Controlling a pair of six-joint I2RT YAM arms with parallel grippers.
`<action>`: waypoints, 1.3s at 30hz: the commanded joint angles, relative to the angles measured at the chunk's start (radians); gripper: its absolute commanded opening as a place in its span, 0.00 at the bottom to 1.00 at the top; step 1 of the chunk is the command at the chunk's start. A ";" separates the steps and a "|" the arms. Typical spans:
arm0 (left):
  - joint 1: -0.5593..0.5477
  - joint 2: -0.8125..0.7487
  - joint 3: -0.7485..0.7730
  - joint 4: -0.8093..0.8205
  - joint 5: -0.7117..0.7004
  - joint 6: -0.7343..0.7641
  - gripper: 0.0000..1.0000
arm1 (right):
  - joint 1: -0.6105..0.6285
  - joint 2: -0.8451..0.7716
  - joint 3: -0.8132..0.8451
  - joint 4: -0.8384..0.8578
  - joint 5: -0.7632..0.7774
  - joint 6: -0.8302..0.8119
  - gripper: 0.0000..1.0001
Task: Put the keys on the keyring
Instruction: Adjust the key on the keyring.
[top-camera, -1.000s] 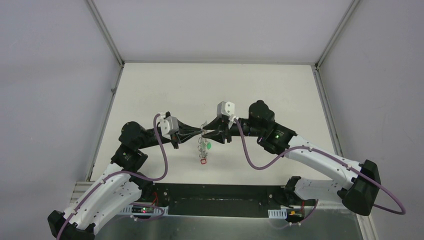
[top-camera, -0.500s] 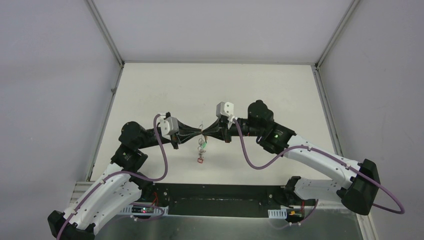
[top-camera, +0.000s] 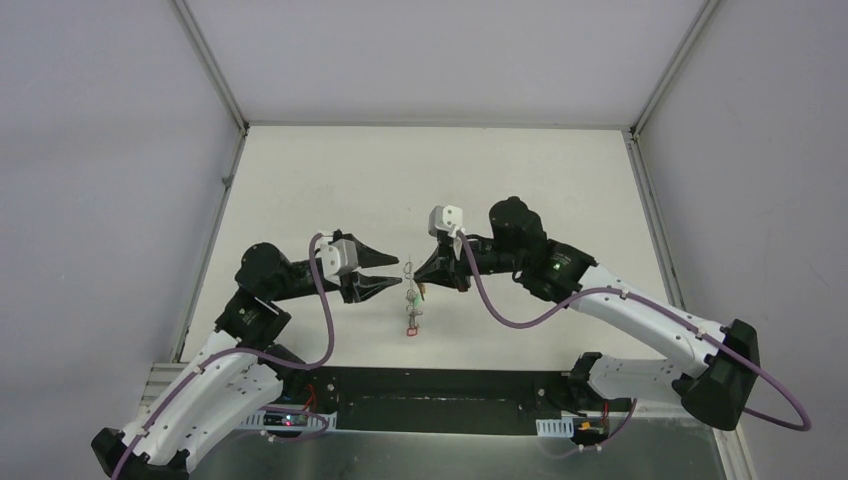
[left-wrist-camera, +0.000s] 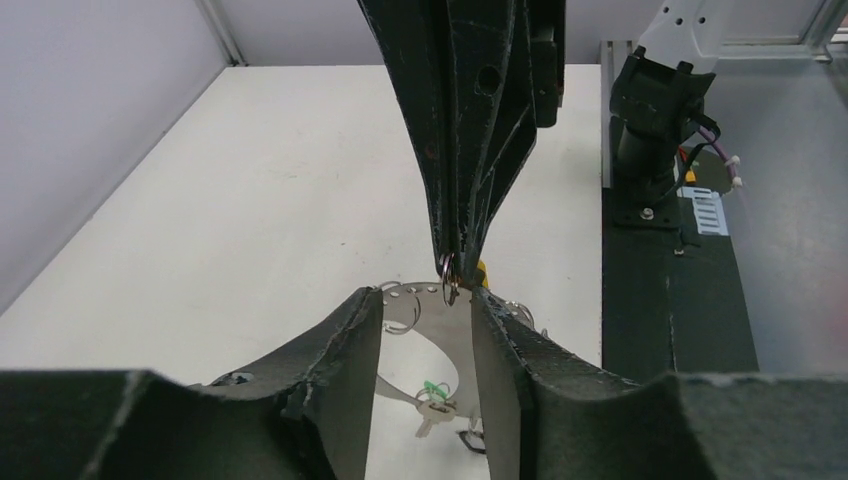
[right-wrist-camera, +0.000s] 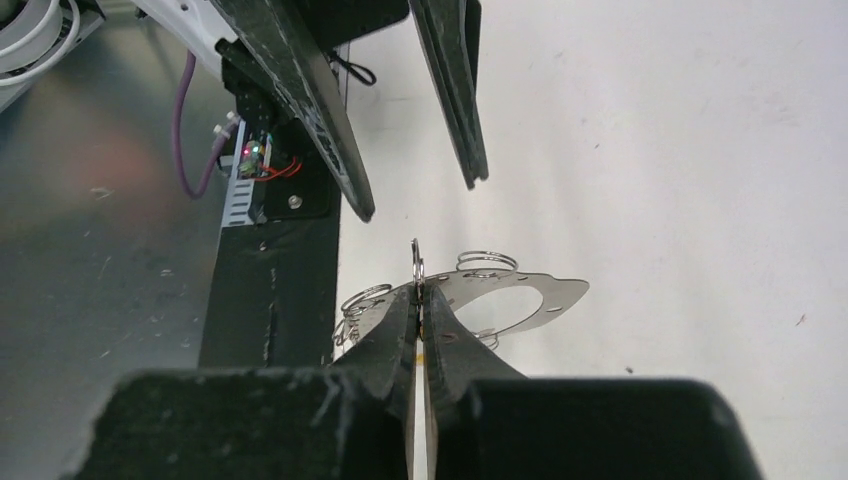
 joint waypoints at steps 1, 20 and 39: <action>-0.005 -0.022 0.100 -0.214 -0.012 0.158 0.42 | -0.005 0.004 0.154 -0.239 -0.022 -0.012 0.00; -0.019 0.204 0.267 -0.374 0.113 0.192 0.48 | -0.006 0.268 0.579 -0.973 0.199 -0.196 0.00; -0.206 0.265 0.033 0.094 -0.139 0.050 0.40 | -0.005 0.253 0.544 -0.933 0.190 -0.201 0.00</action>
